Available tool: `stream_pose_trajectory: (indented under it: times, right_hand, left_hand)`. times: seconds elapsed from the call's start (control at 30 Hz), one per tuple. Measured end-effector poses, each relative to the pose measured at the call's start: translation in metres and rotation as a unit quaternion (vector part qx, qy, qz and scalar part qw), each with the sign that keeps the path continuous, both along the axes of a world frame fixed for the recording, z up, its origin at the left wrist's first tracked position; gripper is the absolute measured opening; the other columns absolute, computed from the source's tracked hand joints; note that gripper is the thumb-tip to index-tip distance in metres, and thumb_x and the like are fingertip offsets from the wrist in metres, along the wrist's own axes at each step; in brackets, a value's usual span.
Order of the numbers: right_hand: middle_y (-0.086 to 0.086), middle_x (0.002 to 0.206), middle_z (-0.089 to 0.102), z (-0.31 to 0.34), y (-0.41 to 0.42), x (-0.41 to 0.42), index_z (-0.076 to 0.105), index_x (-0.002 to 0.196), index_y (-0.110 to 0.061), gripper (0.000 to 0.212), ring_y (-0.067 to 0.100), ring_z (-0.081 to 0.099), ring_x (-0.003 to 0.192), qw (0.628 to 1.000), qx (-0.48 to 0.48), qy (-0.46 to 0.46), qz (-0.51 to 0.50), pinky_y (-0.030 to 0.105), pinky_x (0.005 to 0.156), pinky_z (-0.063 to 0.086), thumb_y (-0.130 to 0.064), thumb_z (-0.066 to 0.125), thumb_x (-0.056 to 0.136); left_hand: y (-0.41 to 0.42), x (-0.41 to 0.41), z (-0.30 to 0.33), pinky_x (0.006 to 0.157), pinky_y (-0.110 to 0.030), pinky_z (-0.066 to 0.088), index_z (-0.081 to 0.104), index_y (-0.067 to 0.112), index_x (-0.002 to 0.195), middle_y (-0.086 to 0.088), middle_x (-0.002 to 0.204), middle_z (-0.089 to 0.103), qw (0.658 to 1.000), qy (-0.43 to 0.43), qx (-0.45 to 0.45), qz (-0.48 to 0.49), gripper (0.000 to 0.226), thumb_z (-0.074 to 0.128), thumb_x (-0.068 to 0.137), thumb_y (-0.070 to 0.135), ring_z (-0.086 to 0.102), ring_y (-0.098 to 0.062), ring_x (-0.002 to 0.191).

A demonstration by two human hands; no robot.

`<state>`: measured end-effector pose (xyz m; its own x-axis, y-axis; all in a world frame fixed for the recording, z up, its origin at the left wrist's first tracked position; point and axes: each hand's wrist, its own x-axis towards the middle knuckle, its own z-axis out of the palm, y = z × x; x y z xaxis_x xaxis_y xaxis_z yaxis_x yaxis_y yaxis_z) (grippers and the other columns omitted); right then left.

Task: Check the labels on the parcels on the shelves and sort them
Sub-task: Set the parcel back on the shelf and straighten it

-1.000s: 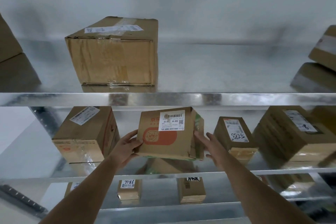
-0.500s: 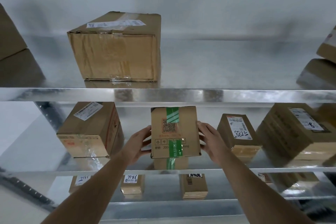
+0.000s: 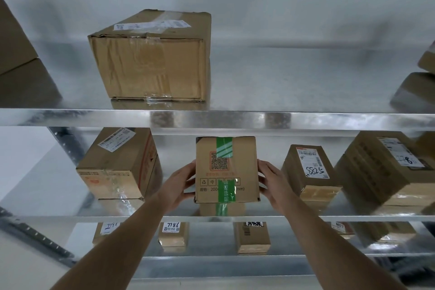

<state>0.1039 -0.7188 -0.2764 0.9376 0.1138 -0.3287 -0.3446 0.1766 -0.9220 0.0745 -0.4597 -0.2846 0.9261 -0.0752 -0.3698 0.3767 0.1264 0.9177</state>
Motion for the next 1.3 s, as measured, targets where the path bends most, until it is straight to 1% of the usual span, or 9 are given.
stream_pose_trajectory:
  times: [0.3,0.43,0.53,0.63,0.8,0.97,1.07,1.13,1.3]
  right_hand:
    - [0.001,0.099,0.077,-0.004,0.0,0.0,0.066,0.122,-0.015,0.026,0.013,0.071,0.09,1.0,-0.014,-0.013,0.004,0.03,0.071,0.054,-0.015,0.045,0.108]
    - [-0.001,0.109,0.075,-0.006,0.002,-0.002,0.06,0.135,-0.017,0.03,0.013,0.07,0.101,0.998,-0.049,-0.021,0.016,0.034,0.083,0.054,-0.017,0.047,0.107]
    - [0.003,0.152,0.048,-0.004,0.004,-0.003,0.032,0.157,-0.026,0.065,0.023,0.048,0.133,0.996,-0.088,0.01,0.019,0.048,0.103,0.039,-0.039,0.061,0.1]
    - [0.007,0.168,0.018,-0.009,0.001,-0.002,0.0,0.162,-0.03,0.102,0.033,0.027,0.15,0.993,-0.105,0.036,0.043,0.058,0.115,0.027,-0.058,0.064,0.087]
    - [0.006,0.164,0.03,-0.01,-0.005,0.001,-0.002,0.161,-0.032,0.13,0.034,0.034,0.146,0.991,-0.112,0.039,0.063,0.062,0.115,0.028,-0.069,0.071,0.061]
    - [0.008,0.131,0.066,-0.01,-0.019,0.006,0.05,0.145,-0.012,0.108,0.027,0.062,0.119,0.995,-0.095,-0.003,-0.024,0.051,0.106,0.048,-0.058,0.088,0.054]
    - [0.007,0.113,0.074,-0.011,-0.023,0.008,0.067,0.125,-0.013,0.05,0.024,0.069,0.103,0.993,-0.109,-0.021,-0.051,0.043,0.087,0.056,-0.035,0.079,0.081]
    - [0.006,0.107,0.074,-0.009,-0.022,0.008,0.07,0.114,-0.018,0.02,0.022,0.069,0.093,0.992,-0.11,-0.025,-0.056,0.033,0.071,0.053,-0.026,0.068,0.096]
    - [0.004,0.101,0.073,-0.007,-0.022,0.005,0.069,0.108,-0.015,0.025,0.023,0.067,0.092,0.994,-0.084,0.013,-0.063,0.032,0.07,0.053,-0.027,0.048,0.108]
  left_hand:
    - [0.002,-0.004,0.002,0.107,-0.053,0.046,0.062,0.036,0.135,0.005,0.134,0.067,1.0,-0.01,-0.019,-0.02,0.061,0.044,0.087,0.07,0.056,-0.021,0.129]
    - [-0.001,-0.006,0.004,0.099,-0.042,0.055,0.057,0.023,0.137,0.001,0.118,0.075,0.995,-0.058,0.026,-0.071,0.063,0.074,0.084,0.053,0.069,-0.02,0.113]
    - [0.0,-0.007,-0.001,0.079,-0.03,0.061,0.059,0.007,0.133,-0.006,0.108,0.077,0.997,-0.065,-0.024,-0.026,0.055,0.079,0.085,0.025,0.074,-0.02,0.098]
    - [0.01,-0.009,-0.008,0.091,-0.04,0.061,0.061,0.003,0.133,-0.02,0.127,0.069,0.993,-0.049,-0.108,-0.012,0.047,0.069,0.09,0.02,0.068,-0.034,0.115]
    - [0.019,-0.009,-0.014,0.087,-0.043,0.062,0.068,0.006,0.126,-0.021,0.124,0.07,0.989,-0.043,-0.139,0.025,0.04,0.067,0.087,0.016,0.072,-0.03,0.104]
    - [0.027,-0.003,-0.01,0.074,-0.037,0.062,0.06,0.013,0.135,-0.01,0.112,0.076,0.993,-0.062,-0.027,0.097,0.053,0.072,0.084,0.008,0.074,-0.023,0.096]
    - [0.018,0.0,-0.01,0.07,-0.019,0.058,0.062,0.01,0.134,0.001,0.113,0.073,0.985,-0.076,0.071,0.134,0.042,0.064,0.094,-0.003,0.07,-0.016,0.1]
    - [0.01,0.003,-0.013,0.078,-0.021,0.055,0.062,0.014,0.137,-0.003,0.122,0.071,0.983,-0.063,0.121,0.127,0.037,0.056,0.102,0.004,0.066,-0.019,0.106]
    - [0.005,0.005,-0.016,0.086,-0.038,0.057,0.065,0.023,0.132,-0.004,0.113,0.076,0.992,0.015,0.032,0.122,0.032,0.042,0.11,0.025,0.069,-0.026,0.113]
